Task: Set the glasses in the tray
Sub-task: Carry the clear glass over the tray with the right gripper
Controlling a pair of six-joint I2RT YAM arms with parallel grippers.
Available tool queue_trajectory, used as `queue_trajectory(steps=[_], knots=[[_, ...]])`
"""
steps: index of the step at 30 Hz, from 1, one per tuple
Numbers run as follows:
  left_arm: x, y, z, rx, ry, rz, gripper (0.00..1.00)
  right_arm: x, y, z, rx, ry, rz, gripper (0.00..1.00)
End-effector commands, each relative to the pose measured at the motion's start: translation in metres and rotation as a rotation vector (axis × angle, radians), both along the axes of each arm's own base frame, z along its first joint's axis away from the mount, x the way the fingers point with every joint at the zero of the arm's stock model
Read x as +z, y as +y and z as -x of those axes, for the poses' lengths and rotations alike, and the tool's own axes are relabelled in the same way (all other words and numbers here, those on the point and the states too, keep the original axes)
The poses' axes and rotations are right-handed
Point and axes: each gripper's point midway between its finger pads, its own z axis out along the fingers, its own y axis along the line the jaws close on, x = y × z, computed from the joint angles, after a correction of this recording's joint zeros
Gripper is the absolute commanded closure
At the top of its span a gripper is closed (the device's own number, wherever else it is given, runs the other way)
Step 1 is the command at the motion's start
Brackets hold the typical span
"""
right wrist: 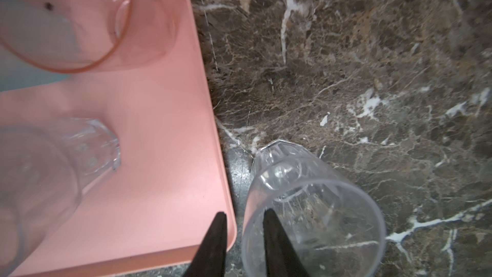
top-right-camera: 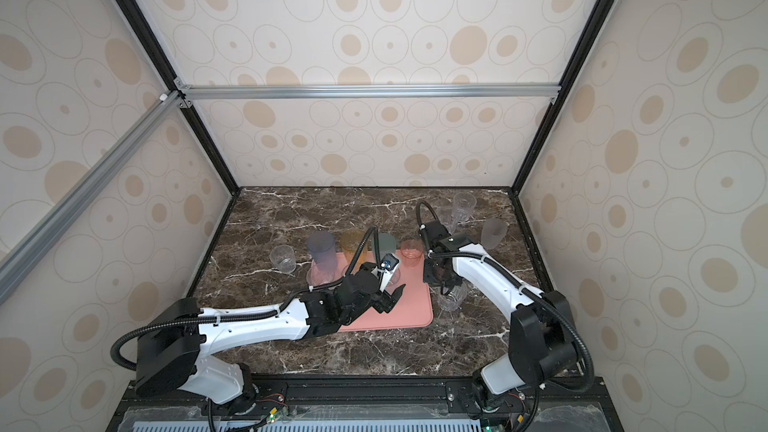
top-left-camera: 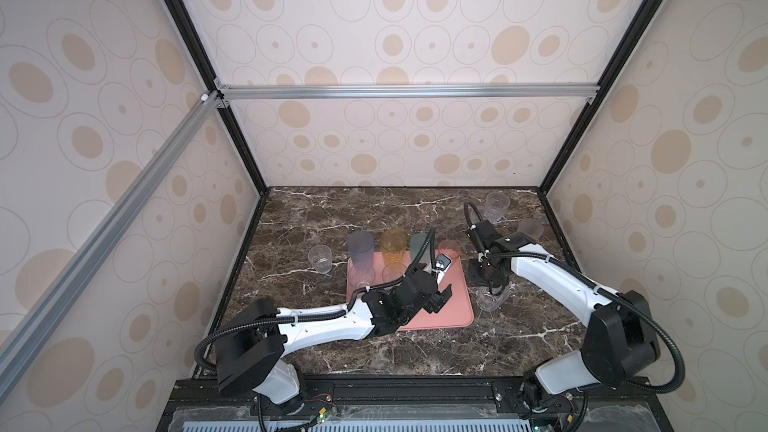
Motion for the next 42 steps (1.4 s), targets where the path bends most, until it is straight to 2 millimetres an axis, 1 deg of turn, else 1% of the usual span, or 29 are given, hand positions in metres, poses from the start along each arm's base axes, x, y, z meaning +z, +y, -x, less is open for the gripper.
queue_trajectory(steps=[1, 2, 4, 7, 9, 12, 17, 24, 28, 30, 32, 34, 37, 39, 42], knots=[[0.009, -0.012, -0.005, -0.005, 0.009, 0.023, 0.18, 0.034, -0.019, 0.011, -0.016, -0.05, 0.048, 0.7], [0.01, -0.015, -0.005, -0.012, 0.008, 0.027, 0.18, 0.039, -0.028, 0.014, -0.042, -0.062, 0.062, 0.69], [0.013, -0.022, -0.004, -0.027, 0.004, 0.034, 0.19, 0.042, -0.046, 0.021, -0.103, -0.072, 0.057, 0.67], [0.013, -0.037, 0.002, -0.064, 0.0, 0.023, 0.19, 0.036, -0.064, 0.032, -0.19, -0.083, -0.012, 0.63], [0.008, -0.047, 0.006, -0.087, -0.004, 0.001, 0.19, 0.031, -0.066, 0.037, -0.211, -0.076, -0.059, 0.6], [-0.002, -0.059, 0.012, -0.115, -0.004, -0.033, 0.19, 0.021, -0.069, 0.042, -0.214, -0.045, -0.053, 0.6], [-0.02, -0.073, 0.015, -0.146, 0.017, -0.084, 0.19, 0.004, -0.07, 0.04, -0.214, -0.004, -0.051, 0.62], [-0.033, -0.076, 0.016, -0.153, 0.027, -0.105, 0.19, -0.028, -0.073, 0.041, -0.213, 0.07, -0.024, 0.71], [-0.037, -0.077, 0.016, -0.158, 0.033, -0.112, 0.19, -0.041, -0.074, 0.041, -0.21, 0.096, -0.011, 0.81], [-0.036, -0.077, 0.016, -0.157, 0.028, -0.113, 0.19, -0.043, -0.075, 0.041, -0.21, 0.1, 0.0, 0.88], [-0.032, -0.075, 0.014, -0.148, 0.015, -0.12, 0.19, -0.038, -0.077, 0.041, -0.209, 0.091, 0.008, 0.95], [-0.024, -0.068, 0.01, -0.123, -0.013, -0.13, 0.18, -0.027, -0.08, 0.04, -0.202, 0.076, 0.03, 0.99], [0.0, -0.054, 0.004, -0.082, -0.068, -0.116, 0.17, -0.004, -0.083, 0.038, -0.174, 0.046, 0.068, 1.0], [0.02, -0.042, 0.001, -0.057, -0.103, -0.09, 0.16, 0.009, -0.079, 0.035, -0.144, 0.036, 0.066, 1.0], [0.047, -0.015, -0.01, -0.002, -0.141, -0.034, 0.15, 0.026, -0.072, 0.031, -0.103, 0.032, 0.067, 1.0]])
